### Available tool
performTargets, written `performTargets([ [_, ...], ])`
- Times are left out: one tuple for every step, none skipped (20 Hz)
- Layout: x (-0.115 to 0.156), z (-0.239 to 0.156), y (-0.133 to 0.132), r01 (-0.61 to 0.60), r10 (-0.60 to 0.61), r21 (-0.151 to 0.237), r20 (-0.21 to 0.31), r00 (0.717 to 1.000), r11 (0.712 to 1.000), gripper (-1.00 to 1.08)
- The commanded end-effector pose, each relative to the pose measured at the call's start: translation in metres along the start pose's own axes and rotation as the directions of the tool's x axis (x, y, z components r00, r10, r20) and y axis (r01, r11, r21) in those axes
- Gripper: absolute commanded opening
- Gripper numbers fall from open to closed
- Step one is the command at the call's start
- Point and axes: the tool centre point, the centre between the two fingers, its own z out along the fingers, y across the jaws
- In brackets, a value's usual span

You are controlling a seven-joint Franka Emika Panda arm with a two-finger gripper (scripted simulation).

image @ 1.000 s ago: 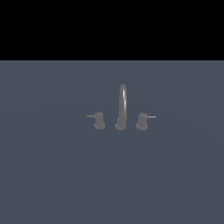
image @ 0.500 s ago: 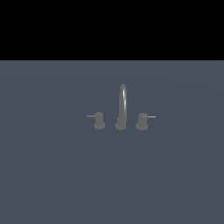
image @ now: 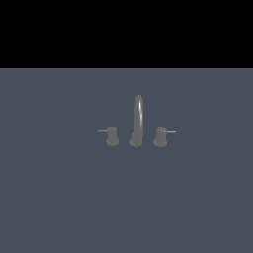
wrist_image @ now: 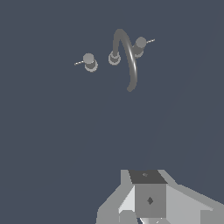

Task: Turn on the faucet by rotating a designated handle.

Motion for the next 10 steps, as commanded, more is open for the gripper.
performTargets([
  [0.005, 0.014, -0.012, -0.055, 0.055, 0.002, 0.001, 0.998, 0.998, -1.00],
  [0.008, 0.020, -0.017, -0.076, 0.076, 0.003, 0.002, 0.997, 0.997, -1.00],
  [0.010, 0.026, -0.021, -0.097, 0.097, 0.004, 0.002, 0.995, 0.995, -1.00],
  [0.013, 0.032, -0.026, -0.119, 0.119, 0.004, 0.003, 0.993, 0.993, -1.00],
  [0.015, 0.037, -0.030, -0.140, 0.140, 0.005, 0.004, 0.990, 0.990, -1.00],
  [0.018, 0.043, -0.035, -0.161, 0.161, 0.006, 0.004, 0.987, 0.987, -1.00],
  [0.021, 0.049, -0.039, -0.182, 0.182, 0.006, 0.005, 0.983, 0.983, -1.00],
  [0.024, 0.054, -0.043, -0.203, 0.203, 0.007, 0.005, 0.979, 0.979, -1.00],
  [0.027, 0.060, -0.048, -0.224, 0.224, 0.008, 0.006, 0.975, 0.975, -1.00],
  [0.030, 0.066, -0.052, -0.244, 0.244, 0.008, 0.007, 0.970, 0.970, -1.00],
])
